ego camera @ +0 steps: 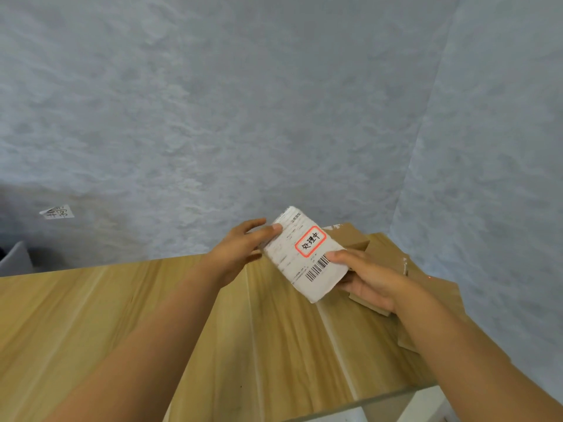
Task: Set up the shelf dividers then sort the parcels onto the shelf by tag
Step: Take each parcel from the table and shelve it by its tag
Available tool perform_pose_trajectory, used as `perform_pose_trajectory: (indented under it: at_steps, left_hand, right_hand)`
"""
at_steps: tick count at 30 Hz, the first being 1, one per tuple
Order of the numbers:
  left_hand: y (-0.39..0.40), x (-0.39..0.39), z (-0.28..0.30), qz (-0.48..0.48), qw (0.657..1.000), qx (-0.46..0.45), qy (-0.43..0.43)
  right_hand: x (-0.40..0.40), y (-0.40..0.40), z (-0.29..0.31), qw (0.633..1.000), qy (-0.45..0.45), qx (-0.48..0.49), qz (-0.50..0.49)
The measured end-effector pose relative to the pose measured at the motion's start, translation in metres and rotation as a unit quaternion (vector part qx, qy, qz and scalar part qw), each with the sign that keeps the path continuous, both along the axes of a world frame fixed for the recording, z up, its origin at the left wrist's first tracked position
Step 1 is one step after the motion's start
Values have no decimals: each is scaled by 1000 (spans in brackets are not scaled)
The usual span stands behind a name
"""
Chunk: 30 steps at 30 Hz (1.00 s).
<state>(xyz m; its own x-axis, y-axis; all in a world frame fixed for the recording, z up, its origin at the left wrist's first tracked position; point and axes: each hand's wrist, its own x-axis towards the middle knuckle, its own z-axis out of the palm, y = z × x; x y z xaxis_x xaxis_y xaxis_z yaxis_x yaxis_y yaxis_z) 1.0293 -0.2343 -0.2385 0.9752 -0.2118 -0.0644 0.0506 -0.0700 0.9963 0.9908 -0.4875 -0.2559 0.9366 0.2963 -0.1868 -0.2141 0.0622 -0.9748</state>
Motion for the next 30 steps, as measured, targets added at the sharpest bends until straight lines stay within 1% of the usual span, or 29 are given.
perform_pose_trajectory:
  at_steps: [2,4,6,8,12,15,16,18,19,20,21,22,23,24,25,27,30]
  left_hand:
    - [0,-1,-5,0,999,-21,39]
    - [-3,-3,-9,-34,997,-38,65]
    - [-7,-5,-9,-49,995,-63,53]
    - [-9,-6,-5,-35,997,-63,31]
    - [-15,-4,-2,-50,999,6,3]
    - [-20,-1,0,-44,998,37,-6]
    - [-21,0,0,-33,997,67,-18]
    - [-22,4,-5,-8,982,177,-68]
    - [-22,6,-8,2,962,252,-103]
    - [-22,7,-10,4,931,338,-140]
    - [-23,8,-11,-4,887,428,-176]
    - [-25,6,-10,-17,833,510,-211]
    - [-28,5,-10,-29,778,577,-246]
    - [-32,3,-8,-37,731,622,-278]
    - [-36,1,-7,-40,695,649,-307]
    - [-47,-4,-2,-40,645,678,-350]
    - [-67,-11,6,-43,601,695,-392]
  right_hand:
    - [-1,4,0,999,11,33,-36]
    - [-3,7,0,999,15,28,-34]
    - [-7,9,3,1000,11,-14,-16]
    - [-9,10,3,999,-1,-48,-9]
    - [-11,10,4,998,-33,-60,-14]
    - [-13,5,8,995,-53,-71,-36]
    - [-13,1,10,994,-58,-72,-51]
    - [-14,-8,14,991,-67,-80,-88]
    - [-13,-14,15,988,-72,-87,-108]
    - [-13,-20,15,985,-77,-92,-123]
    - [-13,-26,15,984,-81,-92,-132]
    - [-14,-32,15,983,-81,-92,-134]
    - [-15,-37,14,984,-77,-92,-133]
    - [-18,-42,12,984,-72,-92,-132]
    - [-22,-46,9,985,-69,-95,-129]
    - [-31,-54,5,985,-69,-105,-118]
    - [-54,-63,6,985,-62,-109,-119]
